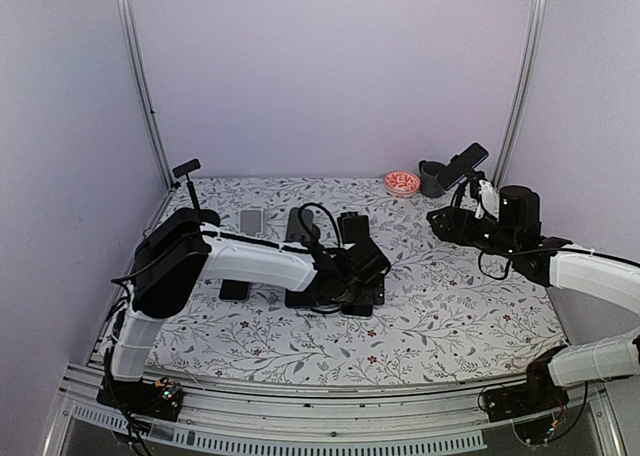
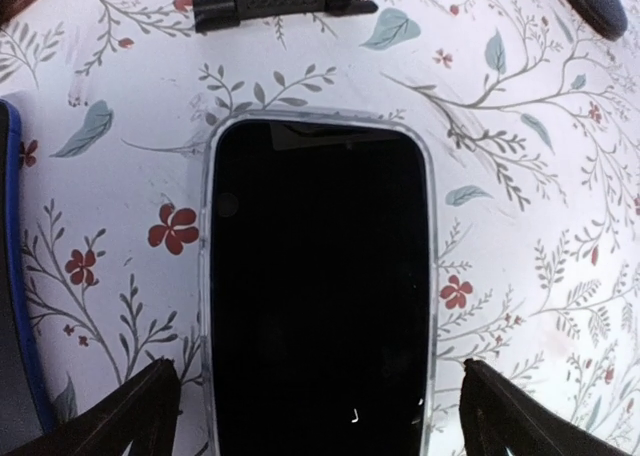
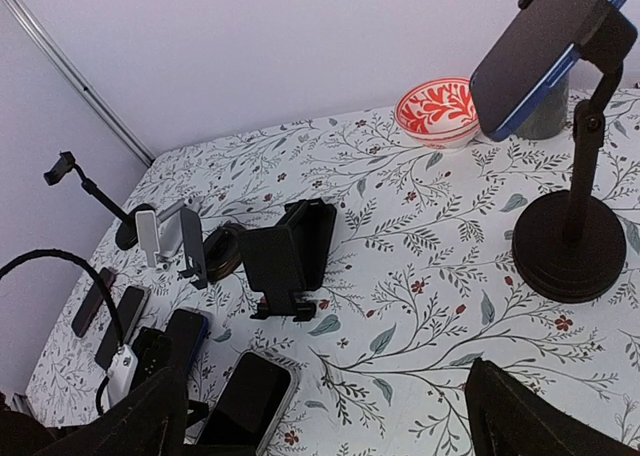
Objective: Remove the phone from the phone stand
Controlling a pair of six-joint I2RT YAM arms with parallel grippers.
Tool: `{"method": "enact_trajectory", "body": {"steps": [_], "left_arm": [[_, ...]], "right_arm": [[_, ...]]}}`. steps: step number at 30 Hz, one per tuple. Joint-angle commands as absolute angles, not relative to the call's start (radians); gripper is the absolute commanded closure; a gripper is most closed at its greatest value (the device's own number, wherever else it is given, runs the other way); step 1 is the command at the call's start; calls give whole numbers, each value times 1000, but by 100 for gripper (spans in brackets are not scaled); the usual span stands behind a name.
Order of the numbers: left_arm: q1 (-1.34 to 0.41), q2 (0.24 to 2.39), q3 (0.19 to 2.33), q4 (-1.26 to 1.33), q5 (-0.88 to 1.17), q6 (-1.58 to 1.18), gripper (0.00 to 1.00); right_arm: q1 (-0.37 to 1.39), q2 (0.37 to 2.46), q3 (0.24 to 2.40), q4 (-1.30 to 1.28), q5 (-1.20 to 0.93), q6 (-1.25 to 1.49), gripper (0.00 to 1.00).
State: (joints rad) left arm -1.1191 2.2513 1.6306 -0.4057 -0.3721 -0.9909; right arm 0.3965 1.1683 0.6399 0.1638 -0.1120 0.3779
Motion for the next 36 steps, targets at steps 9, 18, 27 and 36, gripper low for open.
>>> {"method": "enact_trajectory", "body": {"steps": [9,18,27,36], "left_arm": [[-1128,2040,1477,-120,-367,-701,1],[-1134,1857,1324,64,-434,-573,1],[-1132,1744,1209,97,-508,-521,1],[-1111,1664,1132,104,-533,-505,1]], "right_arm": [[203,1082,606,242,-187,445,1],[171,1178,701,285,-168,508,2],[111,1339,845,326,-291,613,12],[93,1466,913,371,-339,727,25]]}}
